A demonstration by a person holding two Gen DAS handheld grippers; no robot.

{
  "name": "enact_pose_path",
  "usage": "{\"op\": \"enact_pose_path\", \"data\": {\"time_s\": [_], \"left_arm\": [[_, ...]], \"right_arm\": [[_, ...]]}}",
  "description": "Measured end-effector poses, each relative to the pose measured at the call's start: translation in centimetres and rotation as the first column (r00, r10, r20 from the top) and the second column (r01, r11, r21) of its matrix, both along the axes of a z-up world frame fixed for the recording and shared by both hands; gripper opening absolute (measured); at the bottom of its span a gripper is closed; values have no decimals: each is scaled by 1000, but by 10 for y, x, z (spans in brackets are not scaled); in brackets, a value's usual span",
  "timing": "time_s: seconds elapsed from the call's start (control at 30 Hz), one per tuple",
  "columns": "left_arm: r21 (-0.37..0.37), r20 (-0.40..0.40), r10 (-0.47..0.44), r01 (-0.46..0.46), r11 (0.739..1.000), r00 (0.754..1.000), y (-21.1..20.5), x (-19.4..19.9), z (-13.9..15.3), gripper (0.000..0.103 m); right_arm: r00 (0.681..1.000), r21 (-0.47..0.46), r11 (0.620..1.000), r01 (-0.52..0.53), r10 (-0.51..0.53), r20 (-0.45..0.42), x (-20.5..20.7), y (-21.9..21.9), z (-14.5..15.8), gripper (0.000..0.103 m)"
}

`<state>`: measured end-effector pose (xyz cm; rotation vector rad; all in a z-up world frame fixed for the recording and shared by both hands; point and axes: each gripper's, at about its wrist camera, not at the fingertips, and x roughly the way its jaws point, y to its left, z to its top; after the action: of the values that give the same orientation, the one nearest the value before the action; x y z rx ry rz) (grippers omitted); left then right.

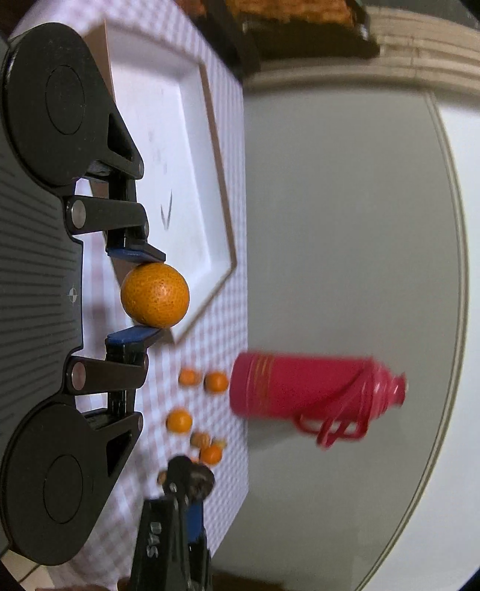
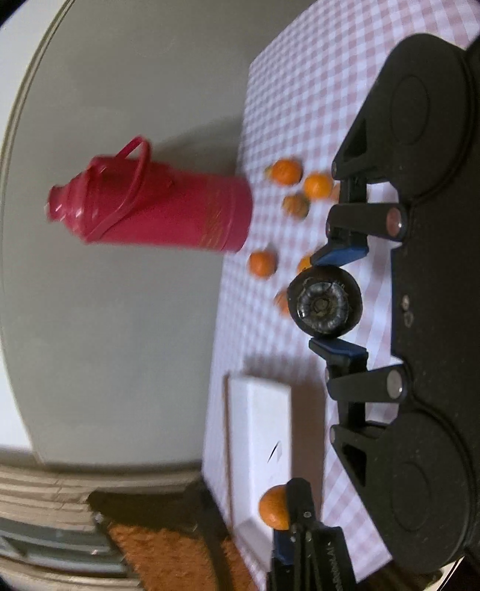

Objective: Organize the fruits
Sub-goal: 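Carry both fruits over the box tray and open both tools to drop them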

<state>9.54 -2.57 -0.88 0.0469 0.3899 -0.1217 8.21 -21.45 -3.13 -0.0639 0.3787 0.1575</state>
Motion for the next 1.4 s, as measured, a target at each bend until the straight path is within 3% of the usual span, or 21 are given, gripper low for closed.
{"op": "enact_pose_path", "data": {"time_s": [0.2, 0.53, 0.73, 1.27, 1.3, 1.33, 1.37, 1.4], "left_arm": [[-22, 43, 144, -143, 989, 989, 60, -17, 12, 36], [-35, 85, 312, -310, 950, 946, 129, -5, 12, 36], [-50, 82, 361, -358, 932, 929, 150, 26, 8, 36], [-34, 32, 398, -397, 917, 917, 168, 102, -1, 37], [-30, 35, 407, -407, 913, 913, 169, 105, -2, 49], [-16, 51, 443, -443, 896, 895, 168, 104, -3, 96], [-10, 85, 486, -487, 873, 870, 168, 98, -4, 100], [-17, 122, 505, -507, 862, 855, 167, 94, -4, 103]], "right_arm": [[990, -5, 993, -119, 119, 76, -12, 46, 14, 33], [967, -3, 974, -225, 224, 119, 18, 101, 22, 33], [970, 20, 975, -222, 219, 109, 57, 114, 14, 33], [973, 19, 973, -229, 229, 18, 150, 131, 10, 33], [970, 11, 970, -243, 243, -4, 156, 132, 10, 33], [968, -5, 968, -250, 250, -19, 161, 134, 10, 43], [972, -22, 972, -235, 234, -14, 163, 136, 11, 84], [981, -40, 981, -192, 193, 21, 161, 134, 10, 98]]}}
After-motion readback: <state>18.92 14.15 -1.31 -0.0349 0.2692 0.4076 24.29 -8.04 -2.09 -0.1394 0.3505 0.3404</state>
